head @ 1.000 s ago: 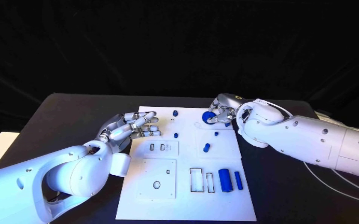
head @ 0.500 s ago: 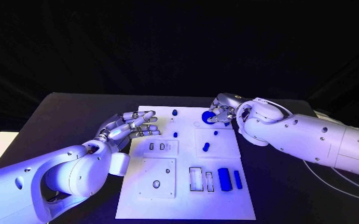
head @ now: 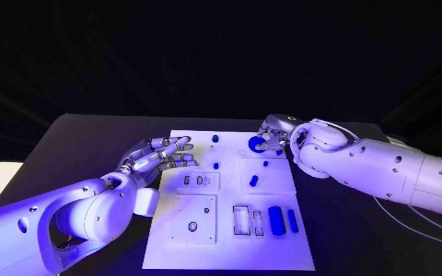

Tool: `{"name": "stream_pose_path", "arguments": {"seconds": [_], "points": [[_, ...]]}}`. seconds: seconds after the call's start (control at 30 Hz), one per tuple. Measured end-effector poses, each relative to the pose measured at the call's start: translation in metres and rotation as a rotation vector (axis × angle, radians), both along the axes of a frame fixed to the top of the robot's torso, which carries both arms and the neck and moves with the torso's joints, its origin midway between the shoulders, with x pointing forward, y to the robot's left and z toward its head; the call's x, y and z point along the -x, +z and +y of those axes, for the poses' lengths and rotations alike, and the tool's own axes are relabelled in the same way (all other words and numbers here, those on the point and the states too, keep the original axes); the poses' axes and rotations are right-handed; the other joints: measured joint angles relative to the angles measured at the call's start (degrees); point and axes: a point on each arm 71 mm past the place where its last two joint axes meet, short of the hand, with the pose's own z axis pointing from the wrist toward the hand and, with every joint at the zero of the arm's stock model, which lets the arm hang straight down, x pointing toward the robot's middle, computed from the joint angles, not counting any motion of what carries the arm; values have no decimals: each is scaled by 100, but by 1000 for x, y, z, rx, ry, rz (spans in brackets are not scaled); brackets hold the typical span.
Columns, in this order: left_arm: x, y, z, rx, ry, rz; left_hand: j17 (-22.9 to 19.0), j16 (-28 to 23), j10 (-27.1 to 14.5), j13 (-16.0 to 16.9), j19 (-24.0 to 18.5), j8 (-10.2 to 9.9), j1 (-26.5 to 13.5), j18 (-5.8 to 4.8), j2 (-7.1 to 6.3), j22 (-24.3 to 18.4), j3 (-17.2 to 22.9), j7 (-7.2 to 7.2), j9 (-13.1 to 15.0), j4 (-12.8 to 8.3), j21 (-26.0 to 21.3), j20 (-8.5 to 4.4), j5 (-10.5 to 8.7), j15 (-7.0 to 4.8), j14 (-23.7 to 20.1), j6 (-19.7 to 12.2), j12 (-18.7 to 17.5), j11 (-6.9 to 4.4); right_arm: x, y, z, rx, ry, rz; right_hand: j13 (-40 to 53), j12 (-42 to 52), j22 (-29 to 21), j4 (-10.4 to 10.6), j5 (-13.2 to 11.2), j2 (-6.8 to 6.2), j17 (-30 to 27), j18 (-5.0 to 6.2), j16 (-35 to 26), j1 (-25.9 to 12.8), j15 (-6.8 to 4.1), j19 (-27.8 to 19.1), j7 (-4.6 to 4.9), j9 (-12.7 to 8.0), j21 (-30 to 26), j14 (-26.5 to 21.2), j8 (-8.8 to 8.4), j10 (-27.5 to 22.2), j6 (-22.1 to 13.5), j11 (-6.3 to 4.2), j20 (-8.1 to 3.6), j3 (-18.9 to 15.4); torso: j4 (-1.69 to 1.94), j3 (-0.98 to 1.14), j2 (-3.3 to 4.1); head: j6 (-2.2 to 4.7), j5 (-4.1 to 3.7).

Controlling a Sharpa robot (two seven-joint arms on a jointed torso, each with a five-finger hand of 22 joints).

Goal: Assemble the parts on the task board

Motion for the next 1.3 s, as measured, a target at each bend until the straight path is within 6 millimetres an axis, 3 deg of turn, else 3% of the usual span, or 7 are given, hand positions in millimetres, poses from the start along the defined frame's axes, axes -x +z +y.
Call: {"name": "stream_pose_path", "arguments": {"seconds": [0.07,0.23,0.3,0.53,0.83,1.3], "points": [[0,0,0,0,0,0,0,0,0,0,0,0,0,0,0,0,0,0,0,0,0,0,0,0,0,0,0,0,1,0,1,1,1,-5,46,58,23,-5,-67,29,0,0,0,29,0,22,-11,-1,0,0,3,36,80,-34,-22,84,0,-3,0,6,-3],[0,0,0,0,0,0,0,0,0,0,0,0,0,0,0,0,0,0,0,0,0,0,0,0,0,0,0,0,6,0,7,-5,1,-40,105,104,60,-10,-612,99,0,0,0,99,-62,61,-3,-1,40,1,17,103,105,-101,-61,374,1,-3,0,18,-4],[0,0,0,0,-1,0,-1,0,0,0,0,0,0,0,0,0,0,0,0,0,0,0,0,0,0,0,0,0,9,0,11,-11,0,-59,107,104,60,-5,-687,114,-1,0,0,112,-62,61,-7,-1,40,1,20,103,111,-101,-61,436,4,-5,-2,23,-4],[0,0,0,1,-1,0,5,0,0,0,0,0,0,0,0,0,0,0,0,0,0,0,0,0,0,0,0,0,19,10,30,-52,19,-146,123,104,80,5,-711,122,-1,0,0,117,-62,61,-2,-1,40,1,21,123,117,-82,-61,524,12,-7,-7,44,13],[-1,0,3,-1,3,0,4,0,0,0,0,0,0,0,0,0,0,0,0,0,0,0,0,0,0,0,0,0,28,15,72,-94,96,-176,127,104,80,21,-733,159,-2,1,0,78,-62,61,-2,-1,40,0,18,123,118,-81,-61,540,10,0,1,60,46],[-2,-1,4,-2,6,0,3,0,0,0,0,0,0,0,0,0,0,0,0,0,0,0,0,0,0,0,0,0,28,3,116,-100,162,-155,122,104,79,66,-595,69,-2,1,-1,-28,-62,61,-1,-1,40,0,-4,123,119,-80,-60,634,3,-4,4,18,61]]}}
